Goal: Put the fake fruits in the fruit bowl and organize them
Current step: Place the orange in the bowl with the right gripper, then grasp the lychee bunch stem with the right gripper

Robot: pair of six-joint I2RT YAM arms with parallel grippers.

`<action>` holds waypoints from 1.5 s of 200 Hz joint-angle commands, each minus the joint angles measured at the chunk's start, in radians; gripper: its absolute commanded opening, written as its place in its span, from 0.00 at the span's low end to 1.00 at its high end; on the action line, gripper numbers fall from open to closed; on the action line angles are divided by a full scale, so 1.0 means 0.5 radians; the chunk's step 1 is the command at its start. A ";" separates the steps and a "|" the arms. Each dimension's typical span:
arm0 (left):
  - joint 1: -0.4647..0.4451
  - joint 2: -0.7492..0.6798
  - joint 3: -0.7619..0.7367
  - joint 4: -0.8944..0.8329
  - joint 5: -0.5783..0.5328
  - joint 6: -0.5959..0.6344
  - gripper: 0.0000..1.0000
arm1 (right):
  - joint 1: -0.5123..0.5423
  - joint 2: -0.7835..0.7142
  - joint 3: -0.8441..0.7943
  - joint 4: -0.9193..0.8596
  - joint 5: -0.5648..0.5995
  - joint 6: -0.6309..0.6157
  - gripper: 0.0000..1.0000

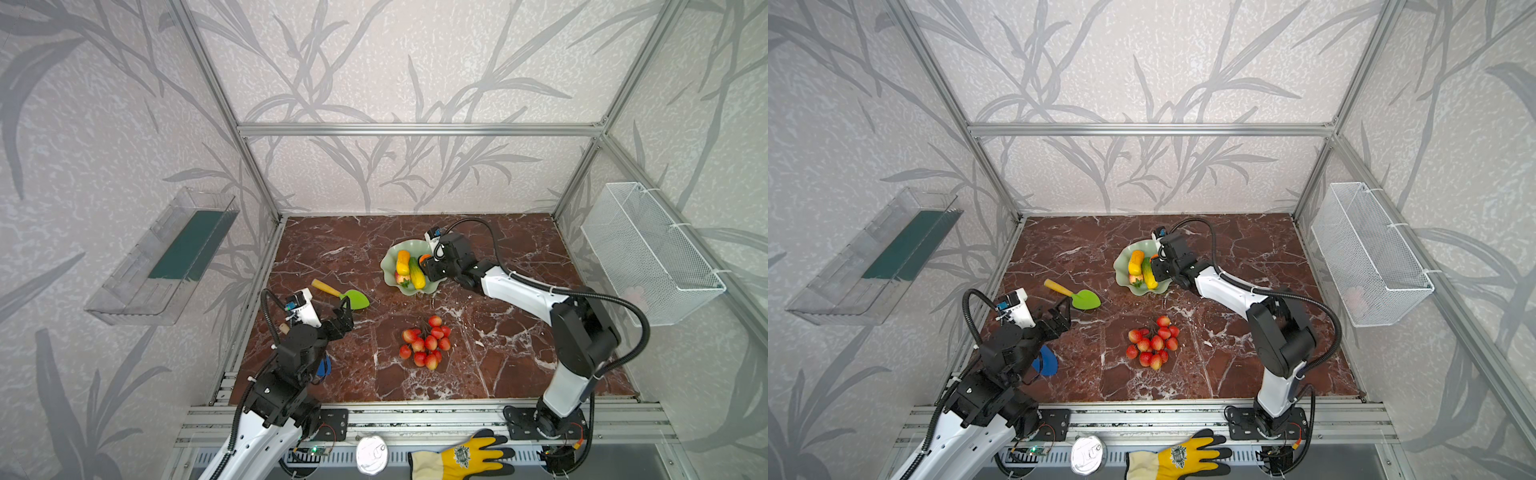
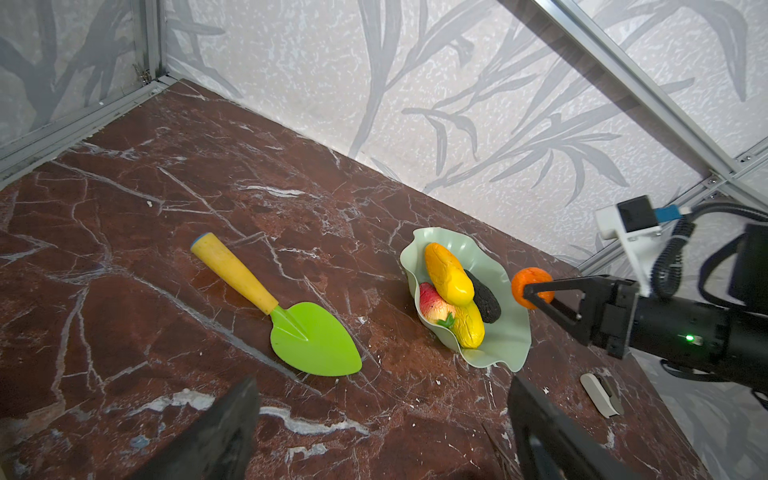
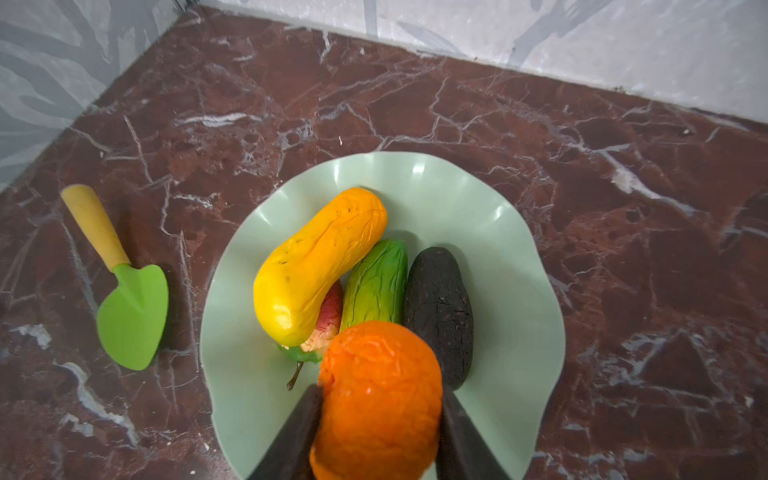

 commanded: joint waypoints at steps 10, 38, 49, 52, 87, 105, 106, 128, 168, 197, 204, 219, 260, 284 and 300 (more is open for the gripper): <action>0.011 -0.133 0.013 -0.155 -0.051 -0.015 0.93 | -0.005 0.164 0.081 -0.065 -0.057 -0.031 0.44; 0.010 -0.185 0.039 -0.209 -0.048 0.004 0.93 | -0.003 0.111 0.060 -0.080 -0.064 -0.009 0.68; 0.012 -0.184 0.057 -0.229 -0.049 0.011 0.93 | -0.005 0.019 0.025 -0.076 -0.067 -0.009 0.72; 0.011 -0.182 0.058 -0.233 -0.049 0.017 0.93 | -0.004 -0.008 0.017 -0.082 -0.070 -0.009 0.73; 0.012 -0.179 0.056 -0.227 -0.076 0.022 0.93 | 0.088 -0.368 -0.166 -0.270 -0.090 -0.010 0.73; 0.012 -0.182 0.047 -0.213 -0.086 0.020 0.93 | 0.208 -0.500 -0.304 -0.355 -0.076 0.027 0.72; 0.011 -0.184 0.046 -0.214 -0.088 0.020 0.93 | 0.215 -0.505 -0.313 -0.361 -0.076 0.031 0.72; 0.012 -0.182 0.048 -0.204 -0.085 0.025 0.93 | 0.361 -0.559 -0.437 -0.451 -0.054 0.083 0.70; 0.011 -0.182 0.037 -0.200 -0.078 0.023 0.93 | 0.411 -0.418 -0.418 -0.502 0.046 0.063 0.66; 0.011 -0.201 0.034 -0.210 -0.079 0.016 0.93 | 0.412 -0.187 -0.233 -0.656 0.095 0.013 0.63; 0.010 -0.208 0.031 -0.215 -0.081 0.015 0.93 | 0.412 -0.139 -0.208 -0.666 0.075 0.009 0.63; 0.011 -0.237 0.022 -0.226 -0.091 0.014 0.93 | 0.412 -0.057 -0.173 -0.674 0.003 0.013 0.59; 0.010 -0.315 0.010 -0.271 -0.130 0.021 0.93 | 0.424 0.045 -0.159 -0.715 -0.021 0.034 0.52; 0.012 -0.342 -0.005 -0.271 -0.146 0.026 0.93 | 0.424 0.110 -0.141 -0.726 -0.043 0.029 0.44; 0.012 -0.350 -0.010 -0.273 -0.147 0.027 0.93 | 0.424 0.151 -0.120 -0.737 -0.072 0.028 0.32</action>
